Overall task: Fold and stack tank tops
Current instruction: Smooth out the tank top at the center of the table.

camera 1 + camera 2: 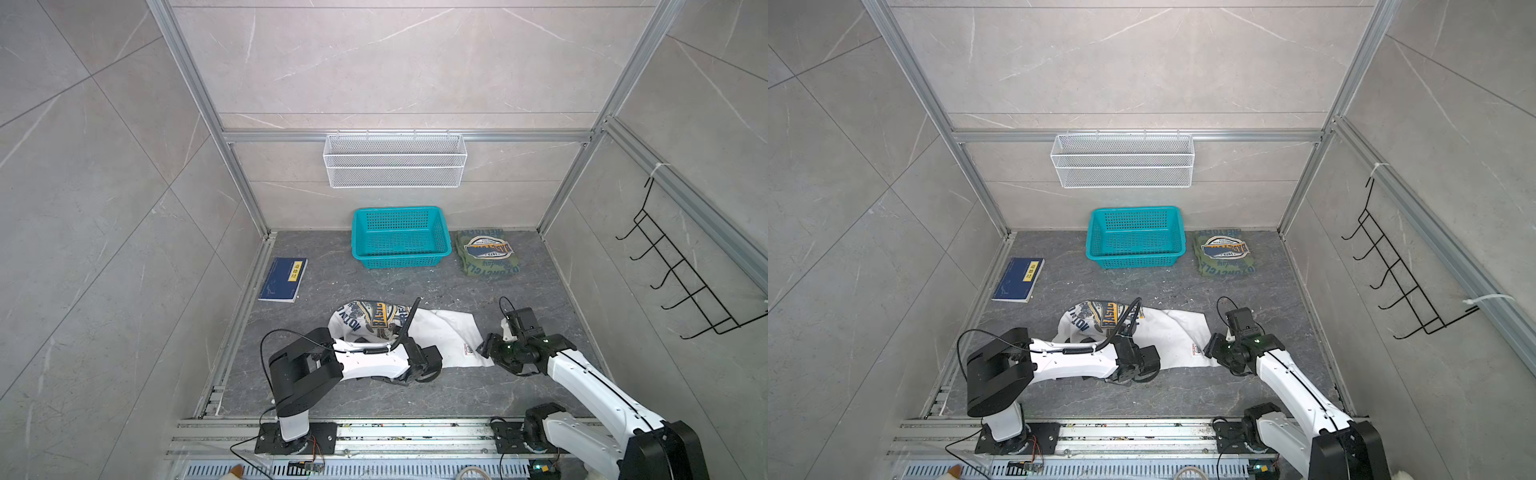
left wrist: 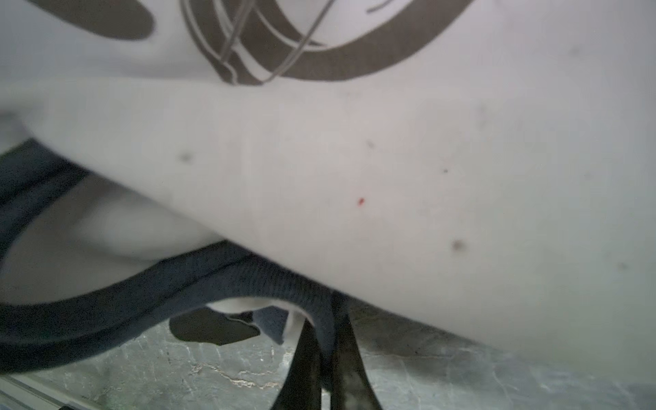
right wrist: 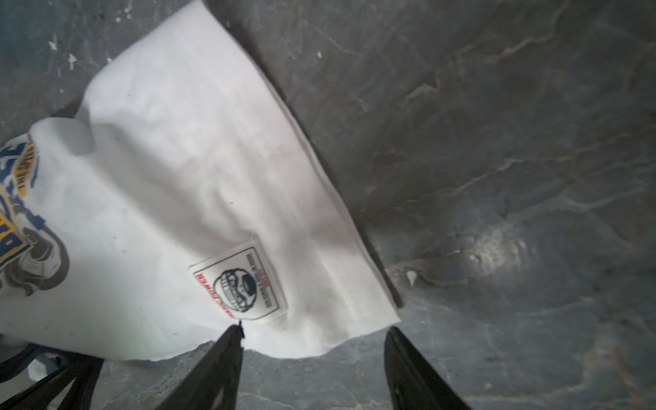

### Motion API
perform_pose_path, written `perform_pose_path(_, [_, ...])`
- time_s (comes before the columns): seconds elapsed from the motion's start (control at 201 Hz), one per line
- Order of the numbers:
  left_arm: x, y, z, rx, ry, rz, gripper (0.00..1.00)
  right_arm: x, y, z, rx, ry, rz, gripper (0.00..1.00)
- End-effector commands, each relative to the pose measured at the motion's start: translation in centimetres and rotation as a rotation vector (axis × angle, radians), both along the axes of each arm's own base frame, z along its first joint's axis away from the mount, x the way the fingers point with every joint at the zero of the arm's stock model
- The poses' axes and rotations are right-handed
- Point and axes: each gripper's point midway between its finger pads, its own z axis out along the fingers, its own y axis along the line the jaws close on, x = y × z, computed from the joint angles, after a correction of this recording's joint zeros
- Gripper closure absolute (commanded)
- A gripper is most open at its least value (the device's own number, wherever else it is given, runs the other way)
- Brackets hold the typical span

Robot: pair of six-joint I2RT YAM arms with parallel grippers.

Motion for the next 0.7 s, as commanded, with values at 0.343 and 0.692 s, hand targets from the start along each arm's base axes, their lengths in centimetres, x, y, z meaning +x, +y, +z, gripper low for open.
perform_pose_path(0.343, [1.7,3.7,6.6,-0.199,-0.194,0.077,1.0,-0.9,-0.8,-3.7,-0.14,0.114,-0.022,0.51])
perform_pose_path(0.692, [2.4,7.3,10.2,-0.171,-0.295,0.112,1.0,-0.1,-1.3,-2.8,-0.2,0.074,-0.015,0.89])
